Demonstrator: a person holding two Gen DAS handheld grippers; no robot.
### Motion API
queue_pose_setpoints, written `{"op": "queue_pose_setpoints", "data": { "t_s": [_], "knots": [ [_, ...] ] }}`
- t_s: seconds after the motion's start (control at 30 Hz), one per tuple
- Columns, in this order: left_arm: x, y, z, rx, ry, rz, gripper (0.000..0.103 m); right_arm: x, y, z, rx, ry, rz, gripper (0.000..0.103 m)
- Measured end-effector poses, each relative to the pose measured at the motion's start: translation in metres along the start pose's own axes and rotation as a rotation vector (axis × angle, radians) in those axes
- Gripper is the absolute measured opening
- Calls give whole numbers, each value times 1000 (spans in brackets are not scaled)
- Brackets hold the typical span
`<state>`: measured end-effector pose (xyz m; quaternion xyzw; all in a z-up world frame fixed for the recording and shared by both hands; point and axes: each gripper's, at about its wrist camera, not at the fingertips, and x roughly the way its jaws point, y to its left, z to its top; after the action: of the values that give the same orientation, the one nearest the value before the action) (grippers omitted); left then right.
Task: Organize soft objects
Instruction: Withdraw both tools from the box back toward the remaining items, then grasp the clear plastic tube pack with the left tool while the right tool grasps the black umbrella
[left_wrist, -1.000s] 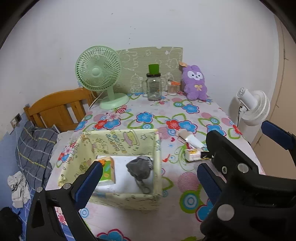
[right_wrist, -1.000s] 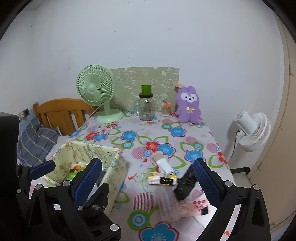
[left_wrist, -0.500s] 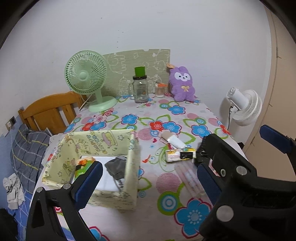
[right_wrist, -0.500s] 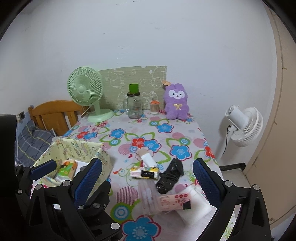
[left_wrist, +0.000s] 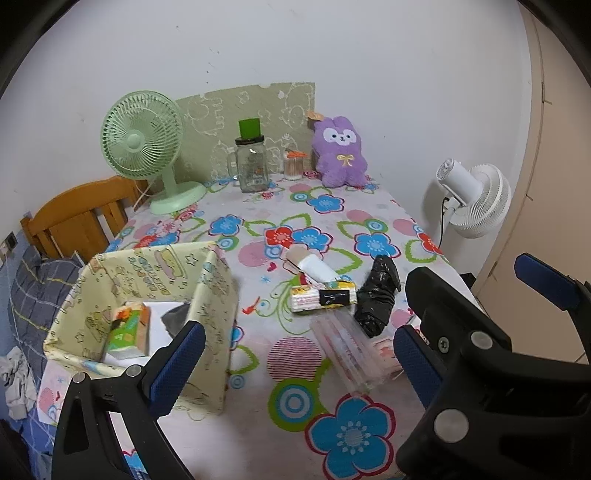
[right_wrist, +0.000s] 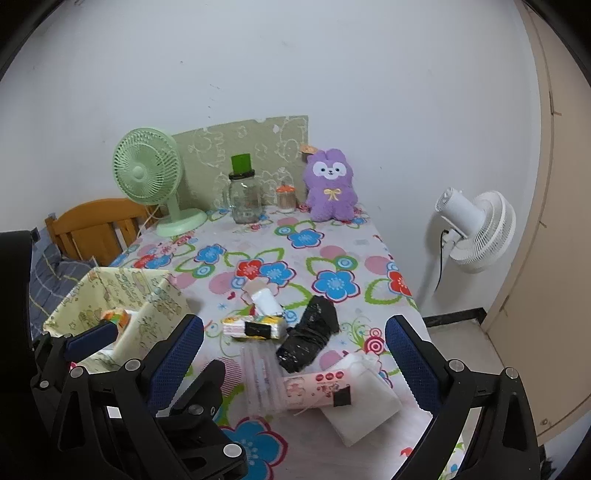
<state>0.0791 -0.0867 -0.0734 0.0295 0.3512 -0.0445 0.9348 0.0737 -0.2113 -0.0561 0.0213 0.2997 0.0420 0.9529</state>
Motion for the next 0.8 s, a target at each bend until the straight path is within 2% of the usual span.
{"op": "queue_pose_setpoints", "data": {
  "t_s": [0.8],
  "knots": [
    [61,-34,-21,29,124,-23,103,54,-39,-35,63,122,-16,100]
  ]
}}
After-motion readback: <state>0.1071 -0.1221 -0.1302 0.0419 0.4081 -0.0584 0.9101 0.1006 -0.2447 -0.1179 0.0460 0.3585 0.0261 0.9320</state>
